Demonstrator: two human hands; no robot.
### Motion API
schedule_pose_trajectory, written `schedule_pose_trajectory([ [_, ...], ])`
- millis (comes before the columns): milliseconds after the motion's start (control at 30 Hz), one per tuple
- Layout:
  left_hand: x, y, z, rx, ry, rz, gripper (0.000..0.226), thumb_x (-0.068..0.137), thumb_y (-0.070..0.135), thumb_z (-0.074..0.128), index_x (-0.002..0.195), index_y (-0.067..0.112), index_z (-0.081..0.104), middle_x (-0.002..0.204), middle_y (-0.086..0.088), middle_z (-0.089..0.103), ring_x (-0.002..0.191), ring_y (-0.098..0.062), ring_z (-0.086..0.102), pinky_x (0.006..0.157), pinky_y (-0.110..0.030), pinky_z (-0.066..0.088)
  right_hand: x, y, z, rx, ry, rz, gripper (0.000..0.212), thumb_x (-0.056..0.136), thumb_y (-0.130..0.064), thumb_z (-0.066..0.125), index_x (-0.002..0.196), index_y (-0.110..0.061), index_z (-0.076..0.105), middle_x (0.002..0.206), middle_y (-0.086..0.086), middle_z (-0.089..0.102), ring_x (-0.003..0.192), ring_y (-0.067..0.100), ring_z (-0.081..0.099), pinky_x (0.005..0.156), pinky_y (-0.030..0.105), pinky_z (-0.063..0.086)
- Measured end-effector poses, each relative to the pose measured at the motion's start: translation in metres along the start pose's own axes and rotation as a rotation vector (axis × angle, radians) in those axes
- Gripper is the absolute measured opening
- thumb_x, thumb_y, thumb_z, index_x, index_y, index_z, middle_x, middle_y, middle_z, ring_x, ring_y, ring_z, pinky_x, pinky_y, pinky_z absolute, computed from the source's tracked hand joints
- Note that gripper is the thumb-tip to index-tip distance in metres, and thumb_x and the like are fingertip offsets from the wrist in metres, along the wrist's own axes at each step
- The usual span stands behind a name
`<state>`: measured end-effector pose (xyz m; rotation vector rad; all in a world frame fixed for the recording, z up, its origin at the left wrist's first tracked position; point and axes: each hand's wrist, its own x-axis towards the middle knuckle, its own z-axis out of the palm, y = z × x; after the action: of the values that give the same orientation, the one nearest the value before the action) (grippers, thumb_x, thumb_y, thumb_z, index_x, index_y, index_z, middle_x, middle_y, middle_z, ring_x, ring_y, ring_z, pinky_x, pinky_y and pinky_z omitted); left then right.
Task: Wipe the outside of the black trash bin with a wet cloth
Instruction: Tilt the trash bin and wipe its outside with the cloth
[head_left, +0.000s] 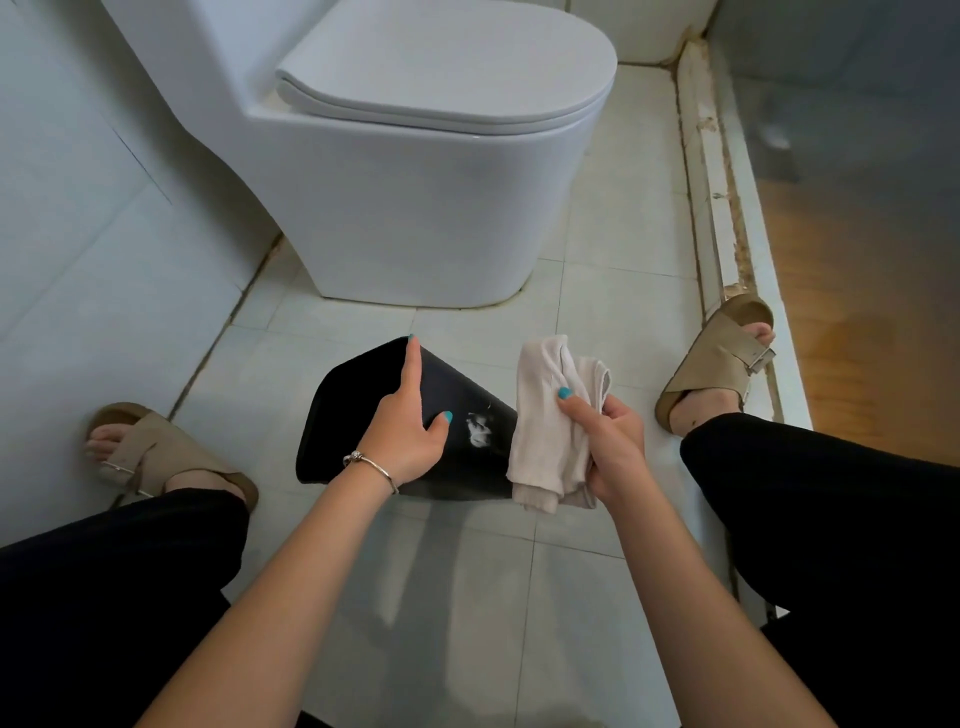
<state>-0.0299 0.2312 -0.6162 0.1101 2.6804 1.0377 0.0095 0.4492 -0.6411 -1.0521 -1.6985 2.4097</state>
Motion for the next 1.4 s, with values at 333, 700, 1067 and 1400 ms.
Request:
schedule_pose_trajectory([
  [333, 0.042, 0.025, 0.010, 0.329, -0.165, 0.127, 0.092, 0.094, 0.017, 0.052, 0.148, 0.029, -0.021, 0.059, -0.007, 0.051, 0.051, -0.016, 0.050, 0.046, -0.026, 0.038, 0.007, 0.006, -0.011, -0.009, 0.062, -0.019, 0.020, 0.081, -0.012, 0.077, 0.100, -0.011, 0.069, 0.098, 0.007, 0.073, 0.094, 0.026, 0.070, 0.083, 0.042, 0.059],
  [700, 0.057, 0.046, 0.048, 0.553, -0.212, 0.163, 0.097, 0.092, 0.012, 0.052, 0.146, 0.024, -0.028, 0.069, -0.003, 0.046, 0.058, -0.018, 0.050, 0.050, -0.030, 0.036, 0.018, 0.015, -0.015, -0.008, 0.071, -0.016, 0.028, 0.081, -0.010, 0.077, 0.108, -0.007, 0.069, 0.102, 0.011, 0.074, 0.096, 0.029, 0.070, 0.082, 0.043, 0.058],
  [1067, 0.054, 0.048, 0.068, 0.598, -0.243, 0.173, 0.101, 0.090, 0.007, 0.052, 0.144, 0.024, -0.031, 0.068, -0.004, 0.046, 0.057, -0.018, 0.050, 0.048, -0.030, 0.036, 0.013, 0.004, -0.021, 0.038, 0.075, -0.031, 0.019, 0.083, -0.007, 0.074, 0.102, -0.010, 0.069, 0.101, 0.011, 0.074, 0.095, 0.029, 0.070, 0.079, 0.041, 0.058],
  [1400, 0.048, 0.049, 0.075, 0.600, -0.234, 0.155, 0.094, 0.091, 0.014, 0.047, 0.147, 0.023, -0.028, 0.082, -0.008, 0.057, 0.055, -0.020, 0.047, 0.055, -0.034, 0.039, 0.006, -0.005, -0.021, 0.057, 0.076, -0.055, 0.017, 0.084, -0.004, 0.073, 0.099, -0.009, 0.070, 0.097, 0.010, 0.074, 0.091, 0.027, 0.071, 0.075, 0.038, 0.058],
])
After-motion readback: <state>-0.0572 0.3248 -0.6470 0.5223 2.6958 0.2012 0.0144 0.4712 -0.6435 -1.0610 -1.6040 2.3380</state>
